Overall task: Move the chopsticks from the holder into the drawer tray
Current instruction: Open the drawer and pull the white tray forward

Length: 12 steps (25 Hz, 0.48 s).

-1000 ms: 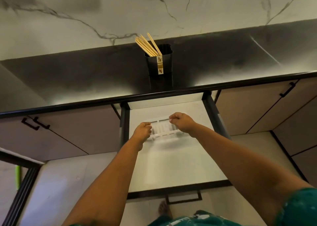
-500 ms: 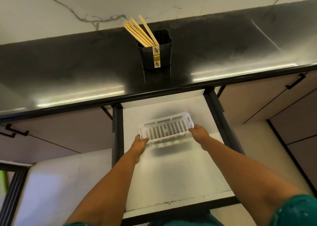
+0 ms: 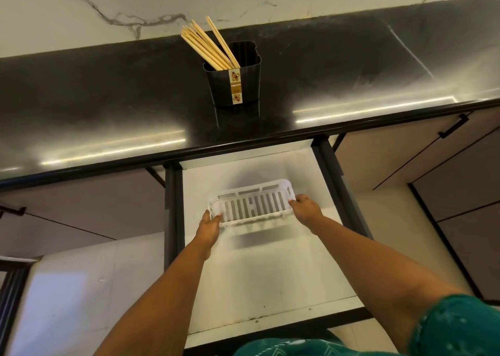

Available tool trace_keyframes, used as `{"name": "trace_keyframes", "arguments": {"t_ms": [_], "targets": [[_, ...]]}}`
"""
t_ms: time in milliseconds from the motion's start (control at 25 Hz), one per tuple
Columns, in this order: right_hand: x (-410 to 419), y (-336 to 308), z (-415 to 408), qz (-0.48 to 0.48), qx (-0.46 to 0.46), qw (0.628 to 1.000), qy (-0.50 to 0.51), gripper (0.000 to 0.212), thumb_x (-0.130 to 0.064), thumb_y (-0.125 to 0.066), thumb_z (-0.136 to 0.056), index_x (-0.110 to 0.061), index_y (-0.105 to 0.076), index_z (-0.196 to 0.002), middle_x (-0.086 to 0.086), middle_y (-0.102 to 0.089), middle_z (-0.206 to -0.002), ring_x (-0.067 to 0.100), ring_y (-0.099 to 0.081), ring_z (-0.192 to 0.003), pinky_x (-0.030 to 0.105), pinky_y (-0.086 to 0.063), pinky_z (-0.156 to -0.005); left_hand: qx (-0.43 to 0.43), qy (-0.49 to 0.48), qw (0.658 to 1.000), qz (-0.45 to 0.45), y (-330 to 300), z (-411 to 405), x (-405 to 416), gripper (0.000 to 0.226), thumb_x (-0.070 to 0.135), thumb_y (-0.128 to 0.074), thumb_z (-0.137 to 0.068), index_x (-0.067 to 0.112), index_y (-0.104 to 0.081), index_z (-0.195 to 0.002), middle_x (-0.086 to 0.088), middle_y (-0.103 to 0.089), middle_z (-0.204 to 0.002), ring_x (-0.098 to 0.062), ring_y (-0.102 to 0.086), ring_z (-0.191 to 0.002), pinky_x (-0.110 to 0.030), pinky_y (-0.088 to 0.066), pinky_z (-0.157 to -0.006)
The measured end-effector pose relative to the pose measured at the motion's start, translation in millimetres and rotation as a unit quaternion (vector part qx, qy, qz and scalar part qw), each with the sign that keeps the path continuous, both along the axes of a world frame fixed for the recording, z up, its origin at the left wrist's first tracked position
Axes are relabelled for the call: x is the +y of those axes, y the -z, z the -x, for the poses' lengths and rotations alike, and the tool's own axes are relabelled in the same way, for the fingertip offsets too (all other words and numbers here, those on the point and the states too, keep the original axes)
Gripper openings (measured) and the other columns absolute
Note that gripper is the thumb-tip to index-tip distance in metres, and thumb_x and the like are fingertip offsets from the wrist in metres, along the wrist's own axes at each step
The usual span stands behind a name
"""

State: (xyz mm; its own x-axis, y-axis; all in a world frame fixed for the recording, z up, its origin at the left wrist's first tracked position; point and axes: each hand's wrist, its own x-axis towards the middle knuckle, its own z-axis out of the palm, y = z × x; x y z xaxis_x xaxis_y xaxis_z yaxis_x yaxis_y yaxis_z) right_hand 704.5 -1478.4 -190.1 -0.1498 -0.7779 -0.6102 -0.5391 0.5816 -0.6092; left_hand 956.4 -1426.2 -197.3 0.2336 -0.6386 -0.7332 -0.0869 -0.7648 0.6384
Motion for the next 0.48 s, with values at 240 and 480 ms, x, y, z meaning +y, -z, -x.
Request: {"name": "trace_keyframes", "arguments": {"t_ms": [240, 480], "targets": [[17.4, 16.2, 1.0, 0.019, -0.019, 0.997, 0.067, 0.036, -0.028, -0.040, -0.101, -0.007, -0.052, -0.128, 0.016, -0.056, -0.129, 0.033, -0.053, -0.115, 0.043, -0.042, -0.100, 0.007, -0.018, 1.000, -0.015, 4.0, 2.3, 2.6, 0.056, 0.041, -0.030, -0.102, 0.026, -0.012, -0.153, -0.007, -0.014, -0.161, -0.035, -0.021, -0.145, -0.049, -0.021, -0.116], [10.8, 14.8, 4.9, 0.019, -0.012, 0.998, 0.050, 0.043, -0.030, -0.044, -0.101, -0.011, -0.041, -0.139, 0.014, -0.047, -0.141, 0.034, -0.048, -0.126, 0.043, -0.041, -0.104, -0.060, 0.004, 0.998, 0.004, -2.7, 7.0, 3.1, 0.059, 0.040, -0.033, -0.102, 0.025, -0.008, -0.153, -0.007, -0.007, -0.162, -0.036, -0.019, -0.145, -0.051, -0.021, -0.116]]}}
